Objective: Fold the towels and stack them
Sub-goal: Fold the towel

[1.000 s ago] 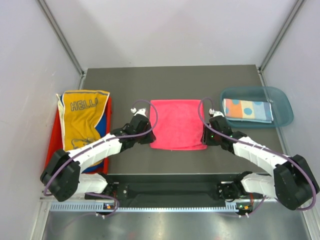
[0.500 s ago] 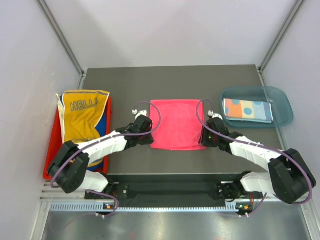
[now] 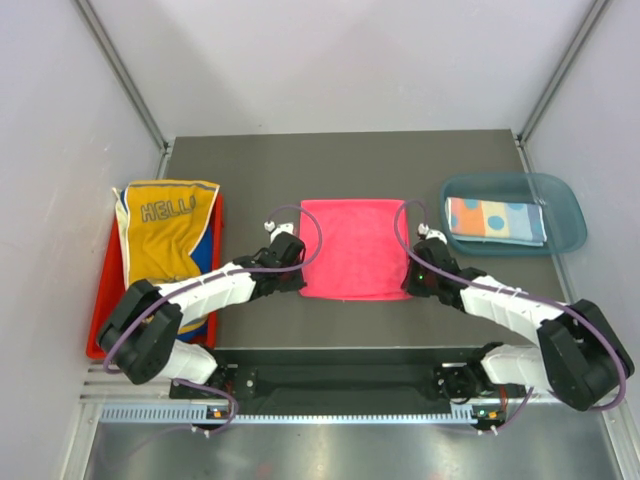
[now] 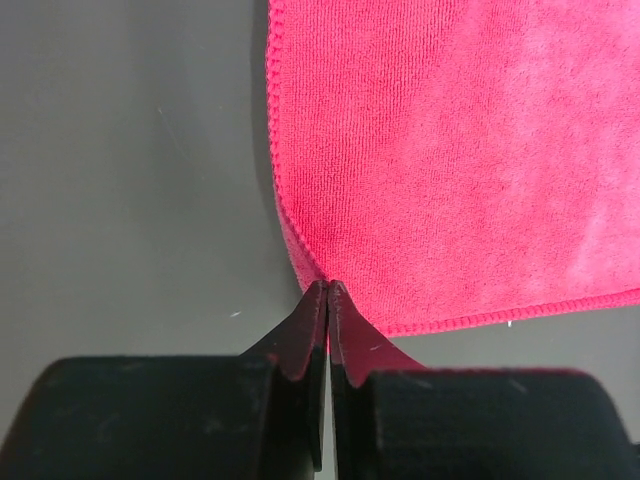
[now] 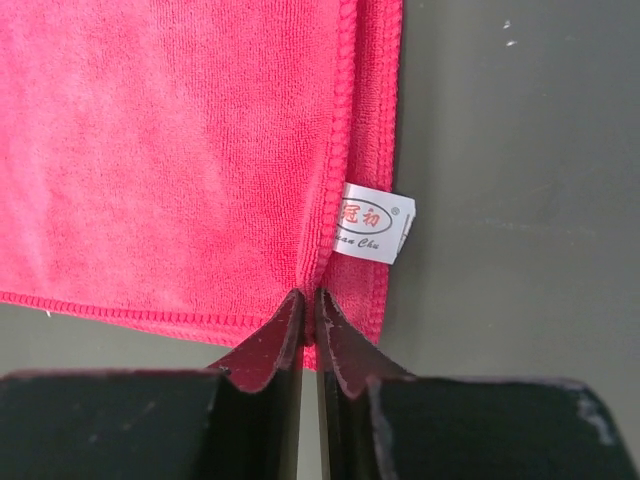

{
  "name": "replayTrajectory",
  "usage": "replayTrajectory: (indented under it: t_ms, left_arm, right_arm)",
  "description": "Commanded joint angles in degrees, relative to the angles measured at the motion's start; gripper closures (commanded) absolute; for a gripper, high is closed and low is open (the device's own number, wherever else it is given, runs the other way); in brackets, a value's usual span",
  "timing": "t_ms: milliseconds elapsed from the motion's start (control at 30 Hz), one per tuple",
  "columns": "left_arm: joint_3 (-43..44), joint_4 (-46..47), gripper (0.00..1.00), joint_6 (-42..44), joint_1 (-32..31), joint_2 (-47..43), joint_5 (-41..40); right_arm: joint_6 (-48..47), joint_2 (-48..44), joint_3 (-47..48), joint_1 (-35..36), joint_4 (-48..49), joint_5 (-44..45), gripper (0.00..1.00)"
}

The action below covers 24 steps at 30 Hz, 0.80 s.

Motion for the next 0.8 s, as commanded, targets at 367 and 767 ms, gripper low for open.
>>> replayTrajectory:
  t_ms: [367,767]
  left_arm:
    - [0.2,-0.2,1.00,1.2,-0.3,-2.7,-1.3]
    - [-1.4,0.6,1.00,1.2,-0.4,-2.2,0.9]
  right_arm:
    - [-1.1,-9.6,1.5,1.1,-8.1,4.9,0.94]
    - [-0.7,-8.0,-2.8,1.2,-5.6,3.1,0.74]
